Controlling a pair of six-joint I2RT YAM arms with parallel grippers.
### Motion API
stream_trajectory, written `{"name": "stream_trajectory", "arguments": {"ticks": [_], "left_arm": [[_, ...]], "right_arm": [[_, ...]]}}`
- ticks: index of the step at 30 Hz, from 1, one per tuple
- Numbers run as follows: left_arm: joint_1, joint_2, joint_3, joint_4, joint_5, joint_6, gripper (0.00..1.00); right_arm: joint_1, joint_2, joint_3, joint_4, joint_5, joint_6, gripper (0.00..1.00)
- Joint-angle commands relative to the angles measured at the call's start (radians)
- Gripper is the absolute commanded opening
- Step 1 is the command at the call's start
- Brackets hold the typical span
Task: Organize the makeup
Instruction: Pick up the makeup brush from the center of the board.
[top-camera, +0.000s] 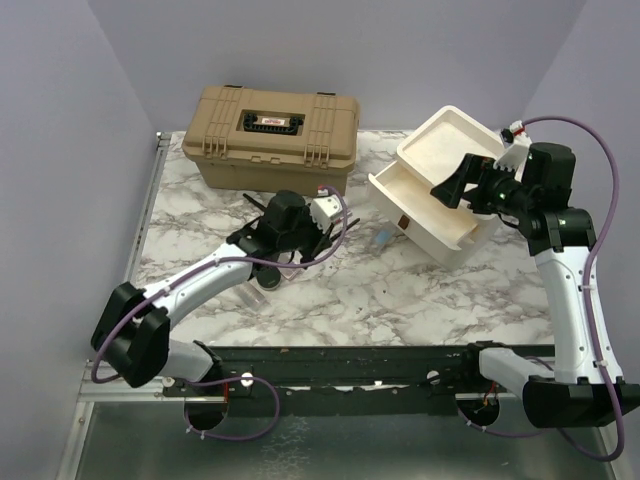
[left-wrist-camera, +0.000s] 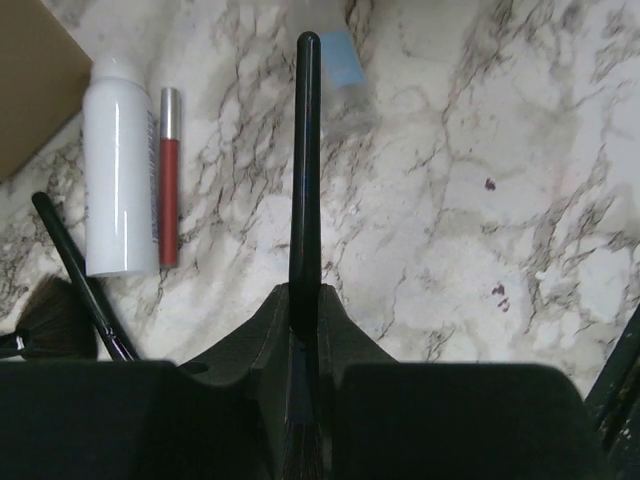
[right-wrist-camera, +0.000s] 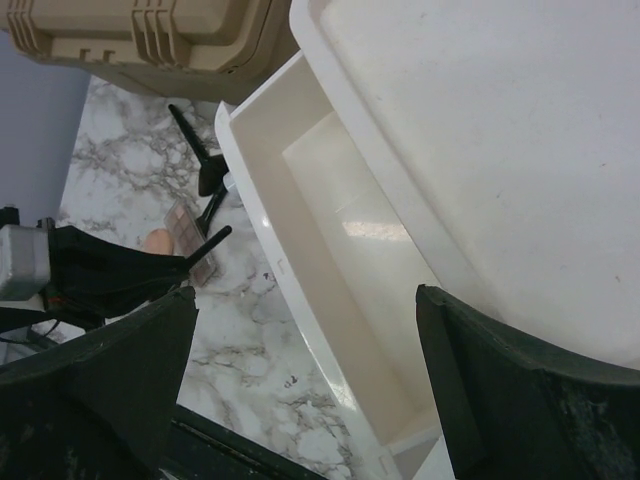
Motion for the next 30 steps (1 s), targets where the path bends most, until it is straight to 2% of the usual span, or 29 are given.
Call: {"name": "stream_trajectory", "arguments": {"ticks": [1,5,12,19,26,30], "left_arm": [[-0.002,-0.124,-0.046,0.138,0.038,-0.130,0.04],[-0.021,-0.204,-0.065,0.256,0.078,-0.217,0.04],[-0.058,-0.224,0.000,0.258,0.141,-0.235,0.04],[-0.131,-0.192,0.039,0.257,0.146,-0.223,0.04],[-0.164,-0.156,0.081,0.254,0.138,-0.209,0.03],[-0.175,-0.145,0.092,0.253,0.139,-0.205,0.03]], "right_arm": [[0.000,-0.056,0.003,0.055,-0.063,0.019,0.98],[0.000,-0.076,0.003,0.112,-0.215,0.022,0.95],[0.000,-0.072,-0.001,0.151,-0.532,0.004,0.81],[0.000,-0.037,-0.016,0.100,-0.603,0.002,0.69],[0.000,0.031,0.005,-0.005,-0.625,-0.042,0.61],[0.028,0.034,-0.016,0.009,-0.639,-0.028,0.59]]}}
